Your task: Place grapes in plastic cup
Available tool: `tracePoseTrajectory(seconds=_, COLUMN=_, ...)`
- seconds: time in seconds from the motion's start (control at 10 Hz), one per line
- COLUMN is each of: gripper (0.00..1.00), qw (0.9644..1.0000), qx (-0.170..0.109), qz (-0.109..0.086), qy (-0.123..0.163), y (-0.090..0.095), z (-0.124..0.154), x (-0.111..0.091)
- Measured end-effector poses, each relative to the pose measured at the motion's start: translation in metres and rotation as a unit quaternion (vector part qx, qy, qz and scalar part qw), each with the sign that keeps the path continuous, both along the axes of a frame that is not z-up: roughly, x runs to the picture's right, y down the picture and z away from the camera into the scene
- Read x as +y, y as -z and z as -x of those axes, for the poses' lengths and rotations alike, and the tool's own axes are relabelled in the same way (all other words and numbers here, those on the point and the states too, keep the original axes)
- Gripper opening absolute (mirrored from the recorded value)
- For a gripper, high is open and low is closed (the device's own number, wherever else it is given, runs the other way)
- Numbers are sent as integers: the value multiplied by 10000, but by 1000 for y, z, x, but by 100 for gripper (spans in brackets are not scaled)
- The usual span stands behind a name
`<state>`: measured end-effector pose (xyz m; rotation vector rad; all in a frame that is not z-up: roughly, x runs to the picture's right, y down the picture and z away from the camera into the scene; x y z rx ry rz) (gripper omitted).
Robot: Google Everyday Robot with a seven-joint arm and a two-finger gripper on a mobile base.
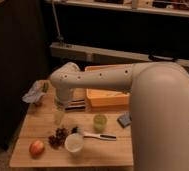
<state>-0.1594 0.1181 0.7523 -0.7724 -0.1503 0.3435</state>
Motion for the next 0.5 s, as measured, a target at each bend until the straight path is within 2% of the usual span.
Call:
tracePoseTrajectory(seconds=0.1, gripper=80, qw=9998, qx=-199, qz=55, qy=7, y=0, z=-2, x=5)
tracePoseTrajectory(seconds=0.5, gripper=80, qw=9958, qx=-865, qz=51, qy=286, y=10, z=11, x=41)
